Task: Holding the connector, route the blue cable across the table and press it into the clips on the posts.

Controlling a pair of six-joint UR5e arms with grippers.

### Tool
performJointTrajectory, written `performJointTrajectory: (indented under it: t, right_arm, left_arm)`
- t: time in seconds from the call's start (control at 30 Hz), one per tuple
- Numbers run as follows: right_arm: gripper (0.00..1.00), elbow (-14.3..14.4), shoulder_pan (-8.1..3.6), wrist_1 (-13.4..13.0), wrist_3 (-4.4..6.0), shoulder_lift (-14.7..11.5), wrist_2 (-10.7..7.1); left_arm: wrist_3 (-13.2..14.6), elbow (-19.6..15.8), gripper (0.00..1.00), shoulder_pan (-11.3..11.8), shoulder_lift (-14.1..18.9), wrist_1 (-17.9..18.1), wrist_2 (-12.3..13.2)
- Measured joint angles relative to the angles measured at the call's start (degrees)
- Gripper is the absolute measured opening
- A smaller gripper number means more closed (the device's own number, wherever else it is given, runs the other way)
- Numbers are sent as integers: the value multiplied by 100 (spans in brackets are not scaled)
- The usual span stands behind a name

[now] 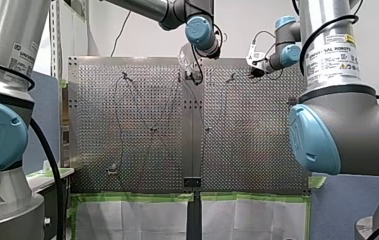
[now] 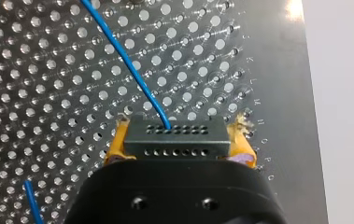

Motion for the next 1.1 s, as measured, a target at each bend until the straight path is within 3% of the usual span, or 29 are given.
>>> performJointTrajectory:
  t: [0.37, 1.1]
  right_arm:
    - [0, -1, 20, 0, 0, 5, 9]
    - [0, 4, 33, 0, 0, 3, 17]
  left_arm:
    - [-557, -563, 100, -539, 10, 563, -457]
    - [-517, -1689, 100, -596, 11, 1690, -553]
